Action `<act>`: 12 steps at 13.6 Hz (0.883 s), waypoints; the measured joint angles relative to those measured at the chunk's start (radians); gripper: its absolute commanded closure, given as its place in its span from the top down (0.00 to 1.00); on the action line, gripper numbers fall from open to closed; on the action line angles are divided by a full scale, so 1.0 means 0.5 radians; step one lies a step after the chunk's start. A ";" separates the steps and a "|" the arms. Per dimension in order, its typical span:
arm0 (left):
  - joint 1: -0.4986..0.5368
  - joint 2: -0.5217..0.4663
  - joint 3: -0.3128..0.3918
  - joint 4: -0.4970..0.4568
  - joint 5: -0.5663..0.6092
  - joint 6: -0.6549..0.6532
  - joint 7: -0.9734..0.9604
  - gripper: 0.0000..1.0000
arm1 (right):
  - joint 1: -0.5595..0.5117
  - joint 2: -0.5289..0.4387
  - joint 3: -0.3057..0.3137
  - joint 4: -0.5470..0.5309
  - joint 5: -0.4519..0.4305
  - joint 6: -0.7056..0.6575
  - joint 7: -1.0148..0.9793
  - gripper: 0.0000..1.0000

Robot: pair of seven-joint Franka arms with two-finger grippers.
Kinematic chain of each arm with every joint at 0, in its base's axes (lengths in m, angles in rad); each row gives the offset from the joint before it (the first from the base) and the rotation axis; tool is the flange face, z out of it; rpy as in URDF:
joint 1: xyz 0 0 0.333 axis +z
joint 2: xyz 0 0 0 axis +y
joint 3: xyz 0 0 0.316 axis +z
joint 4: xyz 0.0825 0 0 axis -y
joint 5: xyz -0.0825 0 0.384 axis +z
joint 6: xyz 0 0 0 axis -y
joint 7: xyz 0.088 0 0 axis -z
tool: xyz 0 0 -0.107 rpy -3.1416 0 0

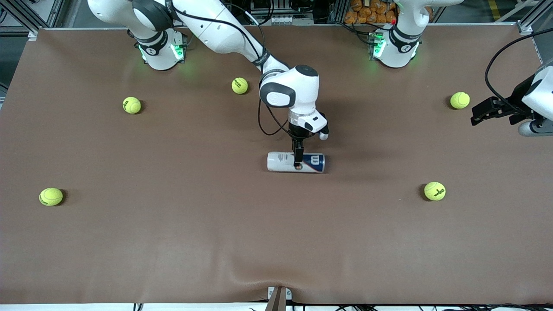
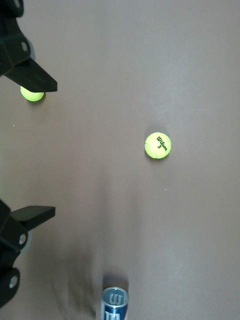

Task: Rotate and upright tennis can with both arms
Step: 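Lay the can down sideways, open the right gripper and withdraw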

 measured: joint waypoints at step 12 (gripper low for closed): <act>0.015 0.172 0.002 -0.008 -0.512 0.001 0.000 1.00 | -0.677 -0.915 -0.054 0.072 0.688 -1.207 0.020 1.00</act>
